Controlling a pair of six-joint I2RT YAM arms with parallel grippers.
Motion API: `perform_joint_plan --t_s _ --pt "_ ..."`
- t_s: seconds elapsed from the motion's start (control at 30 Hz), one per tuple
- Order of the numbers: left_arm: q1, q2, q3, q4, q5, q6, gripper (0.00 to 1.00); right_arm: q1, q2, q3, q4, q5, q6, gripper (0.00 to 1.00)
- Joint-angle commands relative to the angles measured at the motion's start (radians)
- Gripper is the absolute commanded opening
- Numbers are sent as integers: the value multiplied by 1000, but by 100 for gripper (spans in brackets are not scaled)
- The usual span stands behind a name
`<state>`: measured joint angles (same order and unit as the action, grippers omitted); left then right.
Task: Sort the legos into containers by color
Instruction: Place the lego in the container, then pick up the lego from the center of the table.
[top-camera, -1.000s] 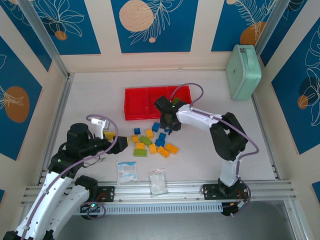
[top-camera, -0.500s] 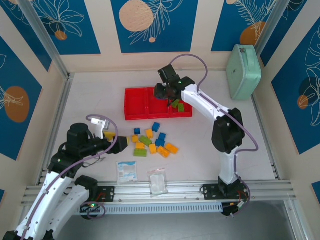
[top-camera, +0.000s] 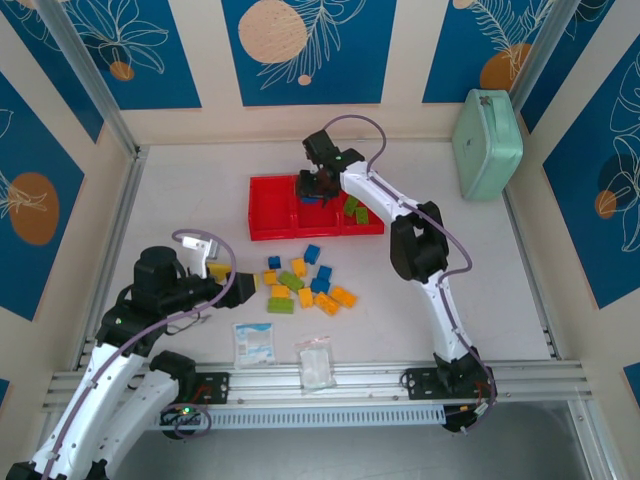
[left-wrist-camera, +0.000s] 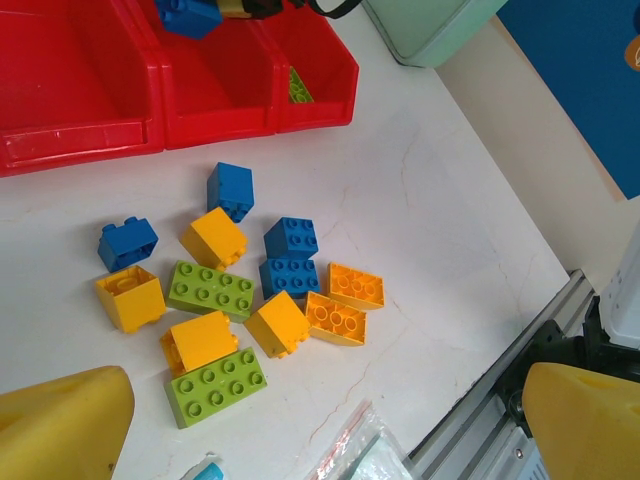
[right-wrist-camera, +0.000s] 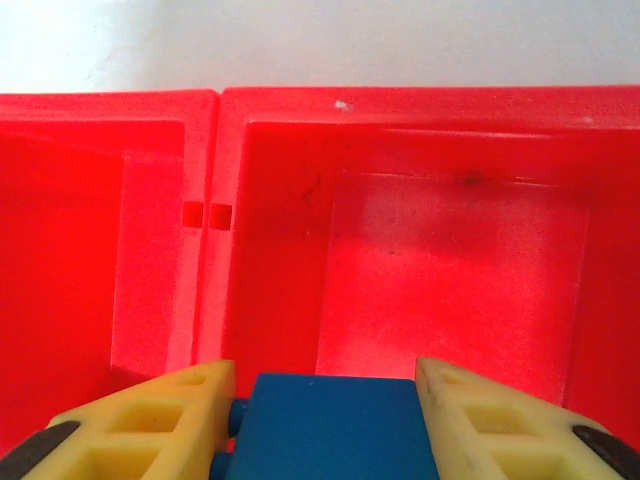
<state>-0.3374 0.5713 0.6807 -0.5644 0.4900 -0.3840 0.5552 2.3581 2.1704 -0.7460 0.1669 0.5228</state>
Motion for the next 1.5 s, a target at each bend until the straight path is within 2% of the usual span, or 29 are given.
perform_joint_plan --t_s 0.0,0.33,0.47,0.57,0.7,0.8,1.07,1.23,1.4,1.47 --pt "-9 -8 -7 7 18 28 99 -11 35 55 -39 -29 -14 39" --pt "-9 -8 -6 4 7 29 99 -22 69 128 -88 -14 -22 67" --pt "-8 -18 -12 15 15 32 99 -4 44 138 -117 0 -38 83" --pt "-8 -18 -13 15 12 32 99 11 20 164 -179 29 -33 88" --pt "-9 -14 -13 15 13 31 99 25 -59 115 -230 55 3 92" --pt "-9 -12 -13 14 9 31 99 38 -151 12 -232 62 40 93" --pt "-8 -10 -15 16 13 31 99 98 -429 -403 -157 49 154 94" --pt "-9 -10 -15 17 15 31 99 159 -586 -664 -93 72 321 95" --pt "-9 -2 -13 17 21 29 99 229 -651 -800 -72 135 475 94" --pt "-8 0 -13 18 25 30 99 246 -643 -825 -63 136 495 90"
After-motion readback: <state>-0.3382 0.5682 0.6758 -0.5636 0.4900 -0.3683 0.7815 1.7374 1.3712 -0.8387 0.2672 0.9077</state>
